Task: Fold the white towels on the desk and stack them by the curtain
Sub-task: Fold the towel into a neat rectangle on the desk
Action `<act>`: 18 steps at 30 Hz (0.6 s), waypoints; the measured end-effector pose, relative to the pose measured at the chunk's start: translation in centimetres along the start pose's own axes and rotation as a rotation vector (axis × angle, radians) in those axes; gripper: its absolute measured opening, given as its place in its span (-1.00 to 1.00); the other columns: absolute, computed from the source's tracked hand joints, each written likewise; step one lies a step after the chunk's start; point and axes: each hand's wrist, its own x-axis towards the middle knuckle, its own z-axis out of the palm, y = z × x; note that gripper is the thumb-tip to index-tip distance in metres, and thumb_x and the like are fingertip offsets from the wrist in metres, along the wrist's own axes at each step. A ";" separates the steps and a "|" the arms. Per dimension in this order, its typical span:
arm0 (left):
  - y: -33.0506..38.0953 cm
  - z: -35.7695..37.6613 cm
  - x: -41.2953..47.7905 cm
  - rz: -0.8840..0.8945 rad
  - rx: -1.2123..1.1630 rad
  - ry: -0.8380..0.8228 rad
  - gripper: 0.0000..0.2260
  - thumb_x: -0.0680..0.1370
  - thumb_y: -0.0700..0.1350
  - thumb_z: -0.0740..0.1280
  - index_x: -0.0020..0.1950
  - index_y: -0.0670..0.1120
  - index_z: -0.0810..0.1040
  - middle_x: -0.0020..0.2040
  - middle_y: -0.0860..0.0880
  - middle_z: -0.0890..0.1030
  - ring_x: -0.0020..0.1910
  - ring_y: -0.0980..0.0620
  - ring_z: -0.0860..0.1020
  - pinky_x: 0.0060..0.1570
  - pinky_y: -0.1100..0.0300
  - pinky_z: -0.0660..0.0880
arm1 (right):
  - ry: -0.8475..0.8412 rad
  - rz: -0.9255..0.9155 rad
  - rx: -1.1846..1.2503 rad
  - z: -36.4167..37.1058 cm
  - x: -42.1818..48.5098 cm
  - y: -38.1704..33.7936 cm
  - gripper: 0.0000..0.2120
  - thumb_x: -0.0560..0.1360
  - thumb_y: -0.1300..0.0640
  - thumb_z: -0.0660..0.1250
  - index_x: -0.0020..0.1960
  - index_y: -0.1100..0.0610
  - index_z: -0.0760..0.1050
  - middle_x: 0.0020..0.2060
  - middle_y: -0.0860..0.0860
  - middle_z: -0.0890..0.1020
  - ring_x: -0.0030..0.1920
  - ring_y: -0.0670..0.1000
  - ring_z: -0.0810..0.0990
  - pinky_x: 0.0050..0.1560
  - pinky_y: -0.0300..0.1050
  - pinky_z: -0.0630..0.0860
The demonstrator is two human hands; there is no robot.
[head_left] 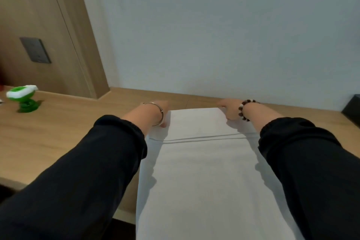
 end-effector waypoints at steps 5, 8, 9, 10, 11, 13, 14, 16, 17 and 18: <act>-0.7 -1.2 1.6 -0.045 0.043 -0.139 -0.46 0.36 0.06 0.46 0.29 -0.05 0.44 0.15 -0.04 0.55 0.06 -0.13 0.57 0.07 0.00 0.54 | -0.052 0.029 -0.148 -1.5 0.7 -0.9 -0.48 0.55 0.15 0.28 0.47 0.17 0.24 0.39 0.13 0.37 0.32 0.15 0.41 0.20 -0.07 0.40; -1.0 -1.2 2.4 -0.068 0.026 -0.169 -0.56 0.30 0.09 0.50 0.09 -0.08 0.56 -0.02 -0.05 0.62 -0.08 -0.13 0.61 0.00 -0.02 0.59 | -0.106 0.058 -0.213 -1.9 1.0 -0.3 -0.48 0.52 0.00 0.30 0.42 0.14 0.29 0.30 0.09 0.45 0.22 0.13 0.49 0.21 -0.04 0.46; -1.1 -1.2 2.7 -0.068 0.013 -0.150 -0.57 0.29 0.08 0.51 0.05 -0.08 0.56 -0.04 -0.05 0.62 -0.09 -0.12 0.61 -0.03 -0.01 0.59 | -0.111 0.068 -0.235 -2.0 1.1 -0.1 -0.53 0.52 -0.05 0.30 0.34 0.14 0.35 0.23 0.08 0.50 0.14 0.12 0.54 0.16 -0.01 0.50; -1.2 -1.2 2.9 -0.070 0.012 -0.110 -0.59 0.28 0.07 0.52 0.03 -0.07 0.56 -0.07 -0.04 0.61 -0.11 -0.11 0.61 -0.06 0.03 0.59 | -0.115 0.086 -0.245 -2.1 1.1 0.1 -0.62 0.51 -0.06 0.29 0.23 0.12 0.38 0.11 0.05 0.54 0.03 0.09 0.57 0.05 -0.04 0.54; -1.2 -1.1 3.0 -0.077 0.029 -0.043 -0.62 0.28 0.06 0.51 0.01 -0.06 0.55 -0.11 -0.02 0.59 -0.12 -0.08 0.59 -0.12 0.09 0.56 | -0.115 0.110 -0.242 -2.2 1.2 0.2 -0.72 0.51 -0.05 0.29 0.11 0.10 0.39 -0.04 0.02 0.55 -0.12 0.06 0.56 -0.11 -0.09 0.53; -1.0 -0.9 3.1 -0.102 0.115 0.149 -0.67 0.32 0.03 0.47 0.01 -0.02 0.50 -0.10 0.00 0.55 -0.05 -0.06 0.53 -0.13 0.15 0.43 | -0.078 0.166 -0.211 -2.4 1.3 0.6 -0.82 0.51 0.03 0.29 -0.02 0.14 0.44 -0.26 0.01 0.48 -0.31 0.03 0.47 -0.31 -0.14 0.41; -1.0 -0.9 3.3 -0.114 0.162 0.238 -0.68 0.36 0.00 0.45 0.06 0.00 0.49 -0.03 -0.01 0.54 0.04 -0.07 0.49 -0.08 0.13 0.38 | -0.021 0.177 -0.200 -2.4 1.1 0.6 -0.86 0.51 0.08 0.29 -0.05 0.16 0.48 -0.30 0.02 0.48 -0.34 0.04 0.46 -0.36 -0.14 0.39; -1.5 -1.0 3.7 -0.136 0.210 0.379 -0.68 0.43 -0.08 0.40 0.15 0.00 0.46 0.06 -0.03 0.52 0.12 -0.08 0.45 -0.05 0.11 0.31 | 0.192 0.178 -0.179 -2.7 0.6 0.5 -0.91 0.48 0.16 0.30 -0.11 0.18 0.53 -0.35 0.03 0.51 -0.40 0.05 0.49 -0.43 -0.18 0.38; -1.8 -1.3 3.6 -0.147 0.200 0.444 -0.69 0.44 -0.13 0.38 0.16 -0.01 0.45 0.05 -0.04 0.52 0.12 -0.09 0.44 -0.08 0.11 0.28 | 0.315 0.177 -0.197 -3.1 0.2 0.3 -0.94 0.46 0.18 0.30 -0.11 0.16 0.54 -0.35 0.03 0.52 -0.38 0.05 0.50 -0.39 -0.18 0.39; -2.1 -1.6 3.4 -0.155 0.177 0.507 -0.71 0.44 -0.18 0.36 0.14 -0.03 0.45 0.02 -0.04 0.52 0.09 -0.09 0.45 -0.10 0.11 0.26 | 0.425 0.181 -0.237 -3.5 -0.2 0.1 -0.94 0.45 0.19 0.30 -0.10 0.13 0.53 -0.33 0.02 0.51 -0.33 0.05 0.49 -0.30 -0.14 0.39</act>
